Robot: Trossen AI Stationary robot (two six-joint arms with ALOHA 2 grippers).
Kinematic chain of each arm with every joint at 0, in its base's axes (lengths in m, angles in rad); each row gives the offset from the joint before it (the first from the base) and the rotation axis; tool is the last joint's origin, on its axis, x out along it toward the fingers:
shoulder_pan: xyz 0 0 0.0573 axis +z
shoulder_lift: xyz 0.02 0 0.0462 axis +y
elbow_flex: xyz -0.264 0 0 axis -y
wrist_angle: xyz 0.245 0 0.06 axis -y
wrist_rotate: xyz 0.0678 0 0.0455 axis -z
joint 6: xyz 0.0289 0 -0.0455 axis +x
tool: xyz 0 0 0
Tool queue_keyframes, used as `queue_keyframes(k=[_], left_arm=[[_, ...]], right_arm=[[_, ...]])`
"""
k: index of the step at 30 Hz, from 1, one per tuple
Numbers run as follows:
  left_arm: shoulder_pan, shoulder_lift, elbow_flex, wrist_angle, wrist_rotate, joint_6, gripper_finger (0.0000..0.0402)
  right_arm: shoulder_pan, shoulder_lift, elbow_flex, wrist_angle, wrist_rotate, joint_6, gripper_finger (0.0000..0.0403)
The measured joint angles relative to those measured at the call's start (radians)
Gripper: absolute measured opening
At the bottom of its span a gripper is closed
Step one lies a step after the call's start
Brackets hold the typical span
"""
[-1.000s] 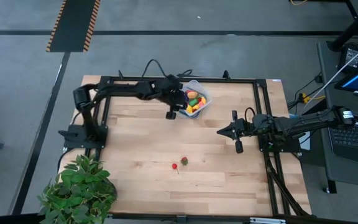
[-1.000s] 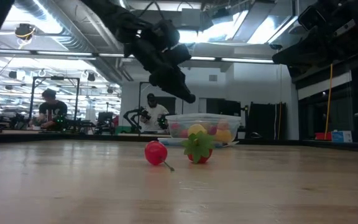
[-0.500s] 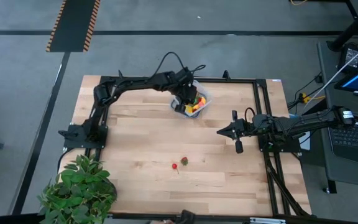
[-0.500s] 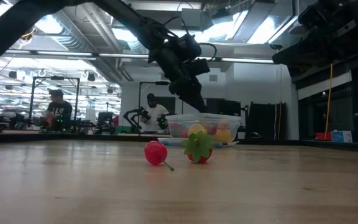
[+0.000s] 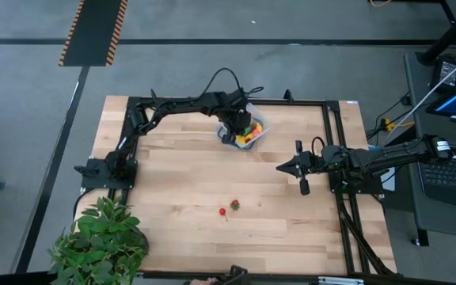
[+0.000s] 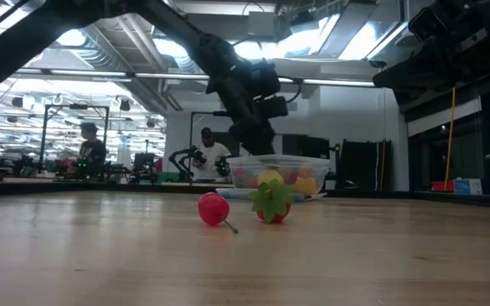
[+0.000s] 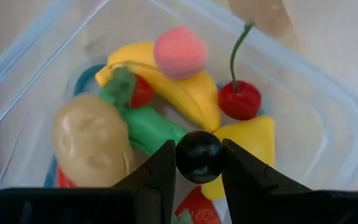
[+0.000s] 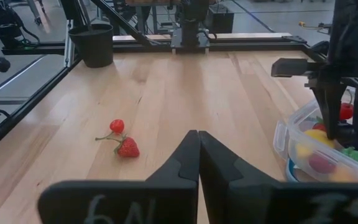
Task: Pick and placing Produce into tupperware
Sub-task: Put the black cherry into the transparent container, then put the red strawberry into the transparent container
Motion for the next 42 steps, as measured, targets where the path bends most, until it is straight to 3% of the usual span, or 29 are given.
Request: queue_keyframes(k=[12,17,20,29,32,37,39,42], left_arm=[[-0.004,-0.001,0.000,0.024,-0.002,-0.039,0.0099],[-0.012,-0.002,0.000,0.049,-0.020,-0.072,0.0189],[-0.022,-0.002,0.000,0.050,-0.025,-0.091,0.0223],[-0.059,-0.075,0.000,-0.077,-0.109,-0.168,0.0236],[-0.059,-0.127,-0.001,-0.133,0.028,-0.204,0.0233],[-0.055,-0.209,-0.020,-0.152,0.409,-0.192,0.0233],[-0.065,-0.244,-0.054,-0.149,0.450,-0.191,0.0235],[-0.089,-0.309,-0.147,-0.101,0.388,-0.218,0.0234]], right_arm=[[0.000,0.000,0.000,0.000,0.000,0.000,0.0006],[0.000,0.000,0.000,-0.013,0.000,0.000,0.0006],[0.000,0.000,0.000,-0.025,0.000,0.000,0.0006],[0.000,0.000,0.000,-0.027,0.000,-0.001,0.0006],[0.000,0.000,0.000,-0.025,0.000,-0.002,0.0006],[0.000,0.000,0.000,-0.023,0.000,-0.010,0.0006],[0.000,0.000,0.000,-0.023,0.000,-0.003,0.0006],[0.005,0.000,0.000,-0.029,-0.002,0.022,0.0006]])
